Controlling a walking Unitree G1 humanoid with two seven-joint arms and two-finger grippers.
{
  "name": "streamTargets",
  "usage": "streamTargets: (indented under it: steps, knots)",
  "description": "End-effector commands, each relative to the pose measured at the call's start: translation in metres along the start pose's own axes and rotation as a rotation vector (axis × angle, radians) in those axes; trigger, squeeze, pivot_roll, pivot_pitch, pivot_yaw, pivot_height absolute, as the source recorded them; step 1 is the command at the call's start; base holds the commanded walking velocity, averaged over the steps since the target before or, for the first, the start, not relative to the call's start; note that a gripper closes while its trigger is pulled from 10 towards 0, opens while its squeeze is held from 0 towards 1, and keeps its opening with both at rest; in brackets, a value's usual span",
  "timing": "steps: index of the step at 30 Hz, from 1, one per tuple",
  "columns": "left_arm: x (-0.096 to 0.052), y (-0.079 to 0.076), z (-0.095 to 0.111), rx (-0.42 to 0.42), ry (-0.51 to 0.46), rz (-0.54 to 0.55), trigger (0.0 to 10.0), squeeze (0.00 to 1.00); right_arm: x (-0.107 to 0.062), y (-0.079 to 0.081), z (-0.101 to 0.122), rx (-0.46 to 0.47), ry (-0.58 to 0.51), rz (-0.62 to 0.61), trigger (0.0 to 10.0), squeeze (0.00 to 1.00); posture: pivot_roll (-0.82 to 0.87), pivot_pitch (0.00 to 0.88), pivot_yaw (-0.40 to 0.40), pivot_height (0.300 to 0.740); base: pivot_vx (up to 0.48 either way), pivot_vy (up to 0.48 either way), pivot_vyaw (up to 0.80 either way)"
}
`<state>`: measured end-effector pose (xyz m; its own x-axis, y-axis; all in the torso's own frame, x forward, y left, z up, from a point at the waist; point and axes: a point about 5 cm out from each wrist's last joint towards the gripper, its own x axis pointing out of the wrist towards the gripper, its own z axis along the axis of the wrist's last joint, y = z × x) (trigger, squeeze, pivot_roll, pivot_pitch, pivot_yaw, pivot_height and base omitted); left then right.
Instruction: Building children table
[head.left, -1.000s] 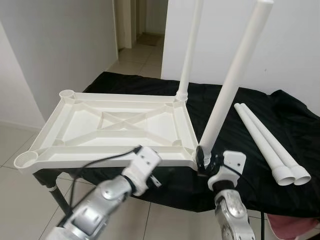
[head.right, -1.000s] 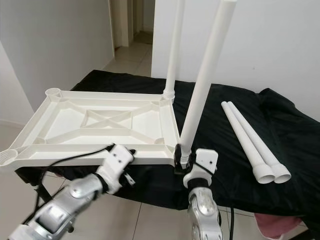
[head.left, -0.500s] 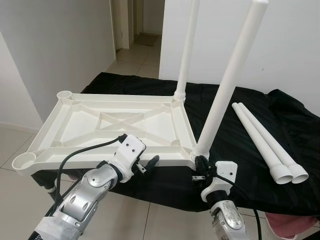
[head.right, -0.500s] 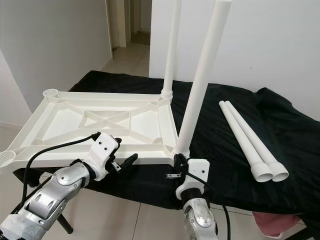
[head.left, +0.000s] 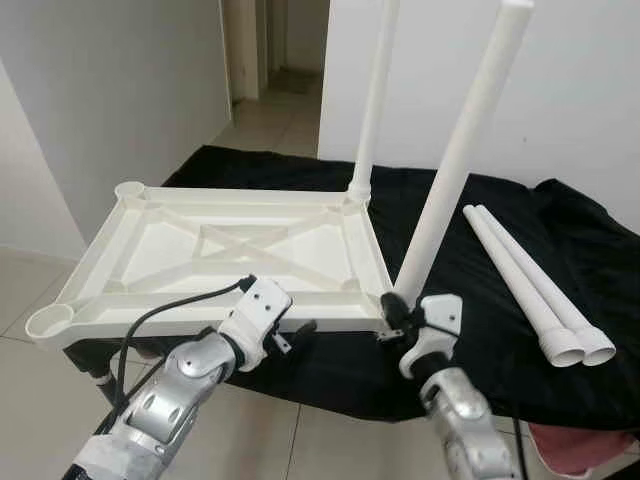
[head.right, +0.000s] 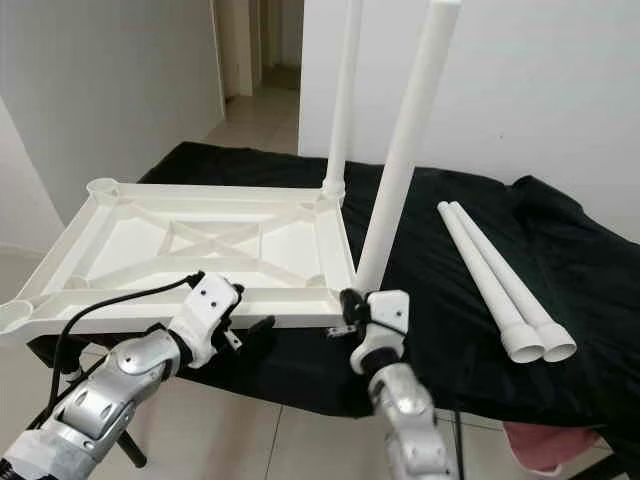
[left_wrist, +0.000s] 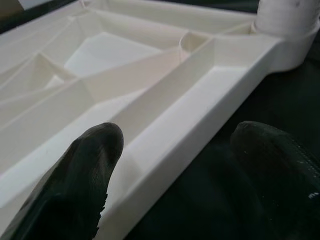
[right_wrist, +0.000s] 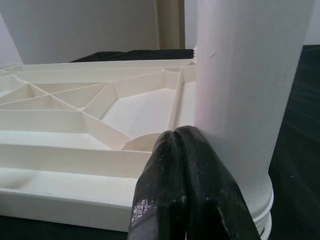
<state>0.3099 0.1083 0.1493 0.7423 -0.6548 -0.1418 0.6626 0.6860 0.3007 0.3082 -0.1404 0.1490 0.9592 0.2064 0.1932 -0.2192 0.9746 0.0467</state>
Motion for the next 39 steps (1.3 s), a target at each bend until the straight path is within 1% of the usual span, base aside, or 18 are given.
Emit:
streamTargets:
  steps: [1,2,5,8,10,14,15,16,18,20,23,26,28,30,32,35,38,39]
  knots:
    - [0.001,-0.003,-0.012,0.009,0.043,-0.043,10.0,0.00,0.001,-0.013,-0.001,-0.001,0.005,-0.052,10.0,0.00,0.00,0.079,-0.012,0.740,0.000,0.000,0.00]
    - [0.001,-0.003,-0.012,0.009,0.043,-0.043,10.0,0.00,0.001,-0.013,-0.001,-0.001,0.005,-0.052,10.0,0.00,0.00,0.079,-0.012,0.740,0.000,0.000,0.00]
    - [0.001,0.003,-0.023,0.012,0.095,-0.025,10.0,0.00,0.004,-0.020,0.001,-0.006,-0.002,-0.085,10.0,0.00,0.00,0.080,-0.006,0.740,0.000,0.000,0.00]
    - [0.001,0.004,-0.024,0.013,0.103,-0.022,10.0,0.00,0.004,-0.020,0.001,-0.004,-0.002,-0.086,10.0,0.00,0.00,0.081,-0.004,0.740,0.000,0.000,0.00]
    - [0.001,0.010,-0.031,0.019,0.130,-0.001,10.0,0.00,0.002,-0.017,-0.001,0.006,-0.002,-0.081,10.0,0.00,0.00,0.086,0.004,0.740,0.000,0.000,0.00]
    - [0.001,0.015,-0.033,0.021,0.141,0.012,10.0,0.00,0.001,-0.015,-0.002,0.013,-0.001,-0.078,10.0,0.00,0.00,0.087,0.008,0.740,0.000,0.000,0.00]
    - [0.002,0.020,-0.032,0.020,0.139,0.023,10.0,0.00,0.001,-0.015,-0.002,0.017,-0.001,-0.078,10.0,0.00,-0.01,0.091,0.017,0.740,0.000,0.000,0.00]
    - [0.002,0.020,-0.032,0.020,0.139,0.023,10.0,0.00,0.001,-0.015,-0.002,0.017,-0.001,-0.078,10.0,0.00,-0.01,0.091,0.017,0.740,0.000,0.000,0.00]
    - [0.003,0.028,-0.028,0.033,0.125,0.037,10.0,0.00,0.001,-0.014,-0.004,0.027,-0.001,-0.078,10.0,0.00,-0.01,0.093,0.023,0.740,0.000,0.000,0.00]
    - [0.005,0.035,-0.019,0.055,0.097,0.036,10.0,0.00,0.001,-0.010,-0.007,0.037,0.006,-0.065,10.0,0.00,-0.01,0.093,0.027,0.740,0.000,0.000,0.00]
    - [0.006,0.038,-0.017,0.061,0.085,0.031,10.0,0.00,0.001,-0.008,-0.008,0.040,0.008,-0.059,10.0,0.00,-0.01,0.093,0.027,0.740,0.000,0.000,0.00]
    - [0.009,0.041,-0.015,0.090,0.088,-0.001,10.0,0.00,0.000,0.001,-0.011,0.053,0.024,-0.010,10.0,0.00,-0.01,0.092,0.034,0.740,0.000,0.000,0.00]
    - [0.009,0.041,-0.016,0.100,0.093,-0.009,10.0,0.00,0.000,0.003,-0.012,0.054,0.028,0.006,10.0,0.00,-0.01,0.091,0.035,0.740,0.000,0.000,0.00]
    - [0.011,0.041,-0.020,0.096,0.127,-0.035,10.0,0.00,-0.001,0.004,-0.014,0.043,0.044,0.031,10.0,0.00,-0.01,0.091,0.037,0.740,0.000,0.000,0.00]
    - [0.011,0.041,-0.021,0.097,0.139,-0.051,10.0,0.00,-0.001,0.004,-0.015,0.041,0.049,0.037,10.0,0.00,-0.02,0.091,0.040,0.740,0.000,0.000,0.00]
    - [0.013,0.040,-0.025,0.071,0.167,-0.094,10.0,0.00,-0.001,0.001,-0.015,0.026,0.056,0.042,10.0,0.00,-0.02,0.090,0.043,0.740,0.000,0.000,0.00]
    - [0.014,0.040,-0.030,0.025,0.201,-0.138,10.0,0.00,0.001,-0.002,-0.015,0.018,0.057,0.041,10.0,0.00,-0.02,0.089,0.042,0.740,0.000,0.000,0.00]
    - [0.015,0.041,-0.031,-0.004,0.206,-0.143,10.0,0.00,0.001,-0.002,-0.015,0.016,0.058,0.044,10.0,0.00,-0.02,0.086,0.043,0.740,0.000,0.000,0.00]
